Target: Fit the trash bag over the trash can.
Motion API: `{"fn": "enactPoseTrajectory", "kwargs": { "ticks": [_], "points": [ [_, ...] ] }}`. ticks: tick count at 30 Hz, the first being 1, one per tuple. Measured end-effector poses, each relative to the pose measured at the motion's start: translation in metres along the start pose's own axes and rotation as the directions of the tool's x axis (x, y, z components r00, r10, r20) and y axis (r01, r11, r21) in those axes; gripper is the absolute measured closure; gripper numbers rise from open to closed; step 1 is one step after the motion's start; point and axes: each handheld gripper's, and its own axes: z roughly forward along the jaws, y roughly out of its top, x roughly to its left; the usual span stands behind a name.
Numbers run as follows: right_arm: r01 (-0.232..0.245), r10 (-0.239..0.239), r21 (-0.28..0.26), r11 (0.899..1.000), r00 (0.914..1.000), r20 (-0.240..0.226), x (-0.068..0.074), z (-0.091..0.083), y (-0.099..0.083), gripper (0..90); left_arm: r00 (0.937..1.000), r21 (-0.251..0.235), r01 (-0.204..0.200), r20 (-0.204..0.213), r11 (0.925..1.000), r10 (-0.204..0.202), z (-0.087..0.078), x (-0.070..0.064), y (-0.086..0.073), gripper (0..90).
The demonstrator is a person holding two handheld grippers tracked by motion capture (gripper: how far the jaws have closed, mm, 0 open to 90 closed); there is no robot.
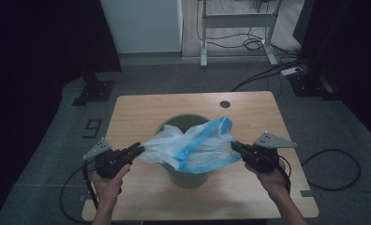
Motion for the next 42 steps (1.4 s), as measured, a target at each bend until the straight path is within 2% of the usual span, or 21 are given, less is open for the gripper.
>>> {"fn": "enactPoseTrajectory", "kwargs": {
  "ticks": [2,4,7,9,11,14,22,23,27,31,36,42],
  "points": [
    [0.005,-0.005,-0.006,1.000,1.0000,0.000,0.000,-0.001,0.003,88.0,0.9999,-0.009,-0.014,-0.003,0.9999,0.014,-0.003,-0.006,0.006,63.6],
    [0.009,-0.009,-0.011,1.000,1.0000,0.001,0.001,-0.002,0.007,88.0,0.9992,0.002,-0.040,0.006,0.9992,0.040,-0.005,-0.013,0.013,52.0],
    [0.020,-0.020,-0.017,1.000,0.9998,0.003,0.003,-0.003,0.013,88.0,0.9979,-0.011,-0.065,-0.002,0.9978,0.065,-0.010,-0.020,0.021,39.9],
    [0.026,-0.026,-0.020,0.999,0.9997,0.004,0.003,-0.004,0.016,88.0,0.9967,-0.003,-0.081,0.011,0.9967,0.081,-0.014,-0.022,0.026,34.8],
    [0.031,-0.031,-0.020,0.999,0.9995,0.007,0.004,-0.005,0.018,88.0,0.9951,0.011,-0.098,0.006,0.9951,0.098,-0.017,-0.024,0.031,30.4],
    [0.035,-0.035,-0.018,0.999,0.9994,0.007,0.004,-0.006,0.020,88.0,0.9939,0.014,-0.110,0.016,0.9939,0.109,-0.019,-0.026,0.034,28.4],
    [0.040,-0.040,-0.007,0.999,0.9992,0.003,0.006,-0.002,0.023,88.1,0.9817,0.031,-0.171,0.091,0.9848,0.167,-0.008,-0.049,0.049,30.3],
    [0.040,-0.040,-0.006,0.999,0.9992,0.001,0.006,-0.002,0.023,88.0,0.9775,0.047,-0.187,0.108,0.9812,0.181,-0.003,-0.055,0.053,30.3],
    [0.039,-0.039,-0.006,0.999,0.9992,-0.003,0.006,-0.001,0.022,88.0,0.9680,0.092,-0.222,0.141,0.9707,0.208,0.015,-0.066,0.057,30.0],
    [0.037,-0.037,-0.006,0.999,0.9993,-0.005,0.006,-0.001,0.022,88.0,0.9615,0.139,-0.245,0.162,0.9596,0.222,0.033,-0.074,0.056,28.5],
    [0.037,-0.037,-0.006,0.999,0.9993,-0.007,0.006,-0.001,0.021,88.0,0.9529,0.188,-0.283,0.165,0.9405,0.254,0.051,-0.086,0.050,22.8],
    [0.029,-0.029,-0.008,1.000,0.9995,-0.007,0.005,-0.001,0.019,88.0,0.9530,0.206,-0.294,0.136,0.9332,0.271,0.061,-0.090,0.045,18.0]
  ]
}}
